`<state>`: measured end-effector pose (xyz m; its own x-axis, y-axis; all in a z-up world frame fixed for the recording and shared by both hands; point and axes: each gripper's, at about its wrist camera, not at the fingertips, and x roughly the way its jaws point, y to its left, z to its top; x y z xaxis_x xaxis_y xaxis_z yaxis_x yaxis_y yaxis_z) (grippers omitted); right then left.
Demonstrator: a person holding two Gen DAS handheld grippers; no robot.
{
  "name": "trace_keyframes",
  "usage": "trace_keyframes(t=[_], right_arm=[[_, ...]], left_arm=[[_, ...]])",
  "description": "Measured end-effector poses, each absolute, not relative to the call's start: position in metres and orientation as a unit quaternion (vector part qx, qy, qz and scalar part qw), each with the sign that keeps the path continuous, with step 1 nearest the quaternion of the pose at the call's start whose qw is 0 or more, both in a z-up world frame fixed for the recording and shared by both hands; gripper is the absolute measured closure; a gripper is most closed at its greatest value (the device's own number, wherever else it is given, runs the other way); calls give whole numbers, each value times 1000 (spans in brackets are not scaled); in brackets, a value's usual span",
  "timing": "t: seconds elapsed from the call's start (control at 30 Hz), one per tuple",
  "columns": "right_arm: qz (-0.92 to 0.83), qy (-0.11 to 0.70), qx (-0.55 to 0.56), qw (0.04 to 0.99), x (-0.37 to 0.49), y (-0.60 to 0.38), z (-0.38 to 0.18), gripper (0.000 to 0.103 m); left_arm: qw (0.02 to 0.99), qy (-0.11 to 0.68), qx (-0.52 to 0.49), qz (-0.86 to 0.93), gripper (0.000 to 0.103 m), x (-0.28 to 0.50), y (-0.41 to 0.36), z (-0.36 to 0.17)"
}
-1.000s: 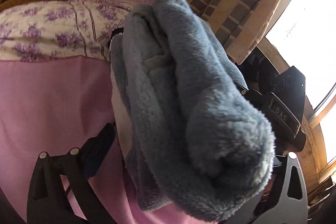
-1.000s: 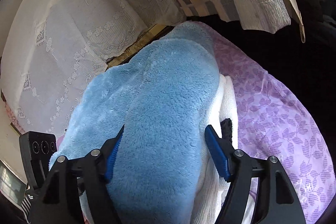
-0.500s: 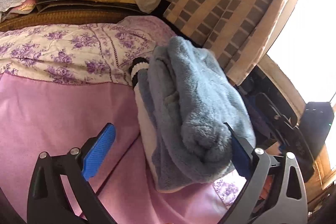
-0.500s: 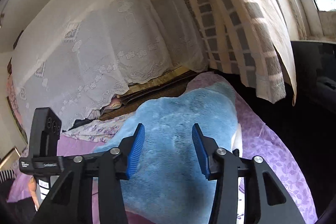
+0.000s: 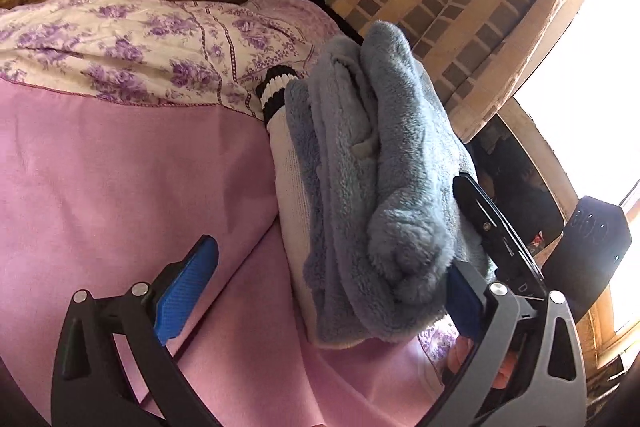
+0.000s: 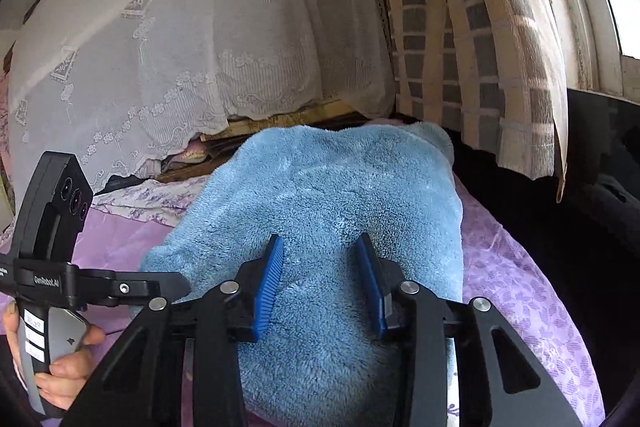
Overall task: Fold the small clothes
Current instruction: 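Lower the folded jacket onto the stacked clothes and open both grippers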
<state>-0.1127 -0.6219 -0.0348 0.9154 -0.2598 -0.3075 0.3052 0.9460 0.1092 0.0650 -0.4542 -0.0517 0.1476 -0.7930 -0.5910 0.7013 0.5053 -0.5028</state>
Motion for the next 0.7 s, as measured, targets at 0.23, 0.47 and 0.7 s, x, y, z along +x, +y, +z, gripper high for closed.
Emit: trace_keyframes(t=[0.23, 0.47, 0.7], right_arm=[[-192, 124, 27, 973, -130, -602, -31, 50], [-241, 101, 21, 965, -148, -598, -28, 40], [-241, 181, 71, 951, -147, -605, -42, 23]], left_arm=[[841, 339, 62, -417, 5, 40, -353, -17], [887, 368, 40, -275, 5, 59, -179, -23], [912, 377, -26, -159, 5, 58, -11, -33]])
